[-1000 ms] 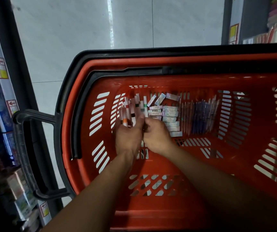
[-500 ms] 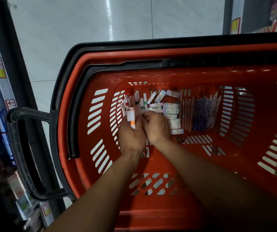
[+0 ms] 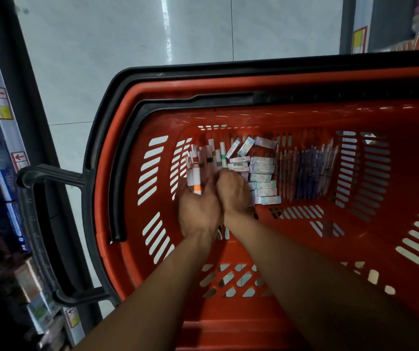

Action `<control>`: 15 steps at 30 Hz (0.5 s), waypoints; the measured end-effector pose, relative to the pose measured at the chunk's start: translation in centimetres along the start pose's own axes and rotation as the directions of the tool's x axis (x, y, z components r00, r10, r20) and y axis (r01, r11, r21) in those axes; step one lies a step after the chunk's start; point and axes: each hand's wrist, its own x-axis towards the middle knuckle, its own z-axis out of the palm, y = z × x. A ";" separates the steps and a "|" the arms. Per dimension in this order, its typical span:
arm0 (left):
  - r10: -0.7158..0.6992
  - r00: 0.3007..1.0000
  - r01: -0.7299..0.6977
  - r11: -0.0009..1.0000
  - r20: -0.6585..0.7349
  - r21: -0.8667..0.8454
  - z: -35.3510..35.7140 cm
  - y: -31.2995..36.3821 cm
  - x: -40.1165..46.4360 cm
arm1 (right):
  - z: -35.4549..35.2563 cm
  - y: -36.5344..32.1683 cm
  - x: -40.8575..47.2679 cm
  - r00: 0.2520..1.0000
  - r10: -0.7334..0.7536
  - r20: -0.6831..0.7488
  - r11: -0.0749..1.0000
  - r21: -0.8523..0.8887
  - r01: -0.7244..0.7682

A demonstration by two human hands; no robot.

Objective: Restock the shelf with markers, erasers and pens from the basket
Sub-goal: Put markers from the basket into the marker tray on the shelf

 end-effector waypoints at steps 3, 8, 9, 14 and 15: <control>-0.006 1.000 0.006 1.000 0.006 -0.009 0.1 0.1 -0.1 | -0.6 -0.2 -0.3 0.999 0.044 0.028 0.996 0.083 -0.046; 0.030 0.999 -0.030 1.000 -0.022 0.000 -0.2 0.7 -0.3 | -1.8 0.2 -3.2 0.999 0.033 0.015 0.896 0.443 -0.036; 0.050 0.999 -0.050 0.999 -0.016 0.013 -0.3 0.8 -0.3 | -1.6 0.6 -3.8 0.999 0.028 0.032 0.857 0.514 -0.041; 0.110 0.987 -0.125 0.984 0.116 0.129 -0.7 0.8 -0.3 | -2.4 2.9 -4.6 0.982 -0.111 0.152 0.735 0.677 -0.021; 0.115 0.985 -0.133 0.980 0.127 0.151 -0.7 0.8 -0.2 | -2.6 3.3 -4.5 0.978 -0.138 0.155 0.713 0.701 -0.010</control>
